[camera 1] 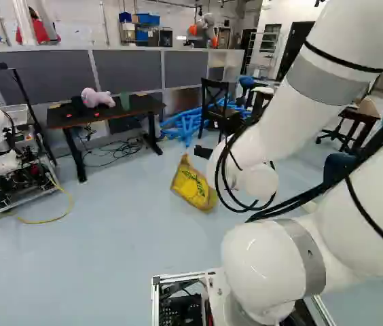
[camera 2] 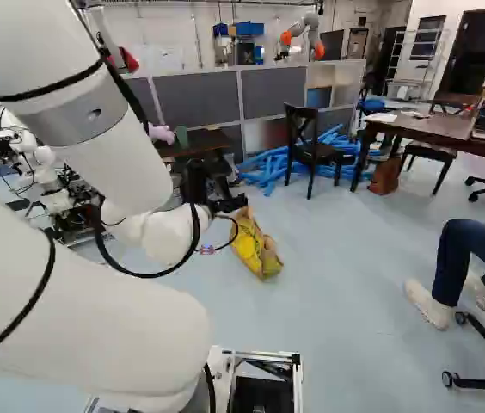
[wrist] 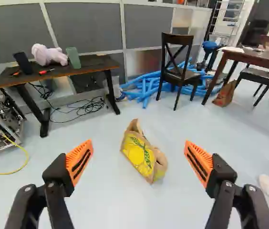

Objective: Pick up the bag on the ground and place it on the table

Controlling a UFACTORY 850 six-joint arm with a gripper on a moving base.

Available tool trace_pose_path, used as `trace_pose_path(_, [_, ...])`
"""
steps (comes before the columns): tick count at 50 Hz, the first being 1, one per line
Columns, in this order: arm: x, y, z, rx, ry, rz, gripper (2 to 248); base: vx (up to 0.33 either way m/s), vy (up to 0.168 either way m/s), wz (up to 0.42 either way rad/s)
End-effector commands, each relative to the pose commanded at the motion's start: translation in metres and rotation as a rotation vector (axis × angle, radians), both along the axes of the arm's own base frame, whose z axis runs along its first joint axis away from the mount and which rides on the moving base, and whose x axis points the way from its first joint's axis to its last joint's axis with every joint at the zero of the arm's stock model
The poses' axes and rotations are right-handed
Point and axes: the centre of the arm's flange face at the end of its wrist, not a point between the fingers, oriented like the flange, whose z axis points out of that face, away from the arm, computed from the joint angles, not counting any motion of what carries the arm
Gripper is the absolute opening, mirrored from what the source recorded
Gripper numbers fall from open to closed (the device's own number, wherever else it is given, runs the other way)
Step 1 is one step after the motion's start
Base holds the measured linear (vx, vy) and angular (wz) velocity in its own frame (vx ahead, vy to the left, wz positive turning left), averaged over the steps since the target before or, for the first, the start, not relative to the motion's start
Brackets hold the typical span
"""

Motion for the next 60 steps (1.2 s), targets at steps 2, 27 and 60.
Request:
trace_pose_path(2, [0.0,0.0,0.0,0.0,0.0,0.0,247,0.0,0.0,0.0])
trace_pose_path(27, [0.0,0.0,0.0,0.0,0.0,0.0,247,0.001,0.0,0.0])
trace_pose_path(60, [0.0,0.0,0.0,0.0,0.0,0.0,247,0.114,-0.062,0.002])
